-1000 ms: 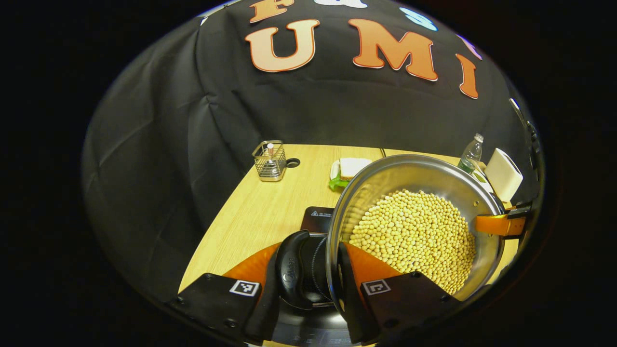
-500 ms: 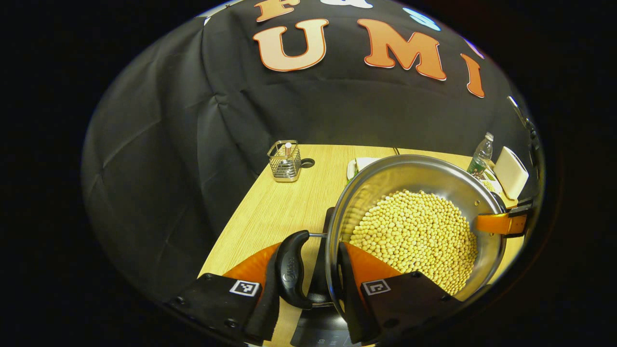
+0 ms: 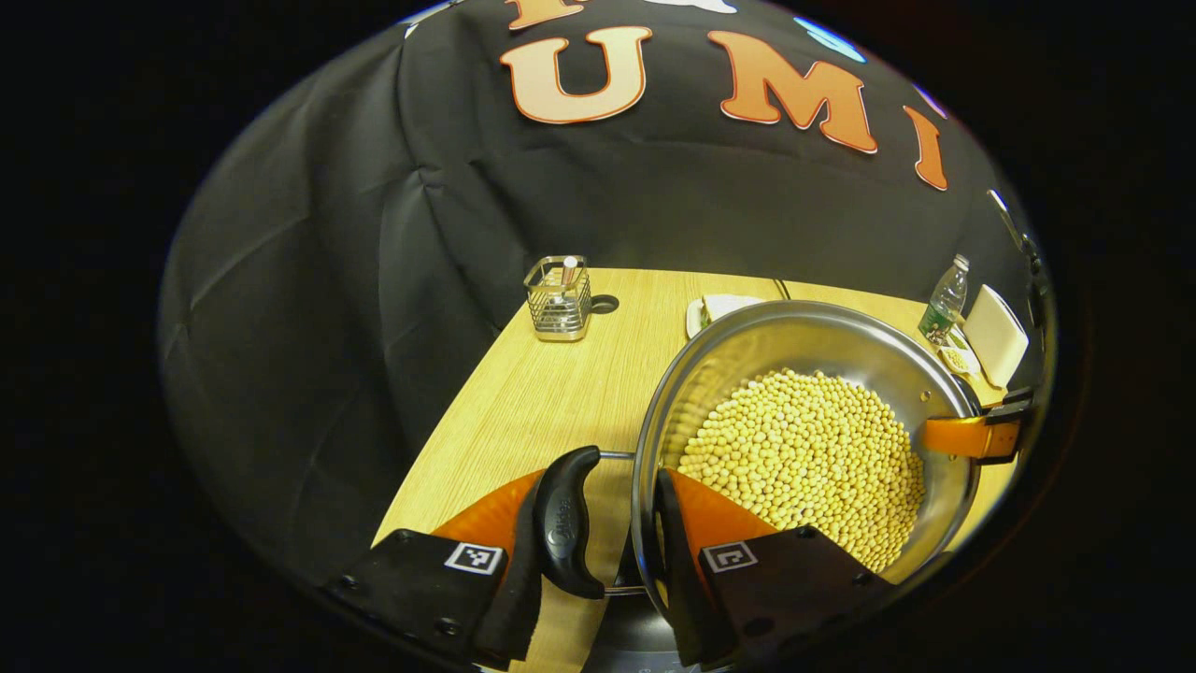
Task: First push the handle of the pot to place it horizontally, then grasp the pot with both hands and set it on the induction cooktop.
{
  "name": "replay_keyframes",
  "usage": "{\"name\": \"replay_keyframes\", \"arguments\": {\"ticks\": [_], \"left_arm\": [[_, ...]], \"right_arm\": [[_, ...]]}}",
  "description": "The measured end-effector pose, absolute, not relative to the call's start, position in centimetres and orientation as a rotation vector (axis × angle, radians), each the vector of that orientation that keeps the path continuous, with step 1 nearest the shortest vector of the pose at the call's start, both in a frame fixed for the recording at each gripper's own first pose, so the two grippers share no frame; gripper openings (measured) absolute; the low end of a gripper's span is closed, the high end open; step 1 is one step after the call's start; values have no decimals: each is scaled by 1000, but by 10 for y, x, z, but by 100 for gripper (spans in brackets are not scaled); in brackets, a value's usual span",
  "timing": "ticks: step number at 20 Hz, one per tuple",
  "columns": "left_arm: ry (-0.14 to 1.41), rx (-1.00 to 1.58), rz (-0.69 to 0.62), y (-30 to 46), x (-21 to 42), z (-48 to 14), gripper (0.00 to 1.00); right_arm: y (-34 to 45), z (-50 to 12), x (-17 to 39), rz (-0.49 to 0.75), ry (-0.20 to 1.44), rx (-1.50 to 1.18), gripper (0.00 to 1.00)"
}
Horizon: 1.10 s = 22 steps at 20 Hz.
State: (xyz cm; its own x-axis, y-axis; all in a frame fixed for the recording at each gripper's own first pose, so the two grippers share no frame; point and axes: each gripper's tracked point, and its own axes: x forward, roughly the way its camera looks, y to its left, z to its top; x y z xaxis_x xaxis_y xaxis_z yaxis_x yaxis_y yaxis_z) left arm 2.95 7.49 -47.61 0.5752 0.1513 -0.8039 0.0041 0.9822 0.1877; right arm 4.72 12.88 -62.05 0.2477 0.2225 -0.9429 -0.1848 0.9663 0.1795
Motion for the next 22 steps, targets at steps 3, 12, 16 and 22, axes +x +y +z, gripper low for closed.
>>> {"name": "replay_keyframes", "arguments": {"ticks": [3,12,16,22], "left_arm": [[958,173,87,75,29,-476,63],[971,143,78,77,28,-479,62],[950,156,105,83,30,-473,74],[840,171,171,92,27,-445,94]], "right_arm": [[131,-622,46,278,1293,29,55],[137,-623,46,283,1288,37,52],[143,-614,41,332,1273,66,63],[111,-555,69,361,1059,135,78]]}}
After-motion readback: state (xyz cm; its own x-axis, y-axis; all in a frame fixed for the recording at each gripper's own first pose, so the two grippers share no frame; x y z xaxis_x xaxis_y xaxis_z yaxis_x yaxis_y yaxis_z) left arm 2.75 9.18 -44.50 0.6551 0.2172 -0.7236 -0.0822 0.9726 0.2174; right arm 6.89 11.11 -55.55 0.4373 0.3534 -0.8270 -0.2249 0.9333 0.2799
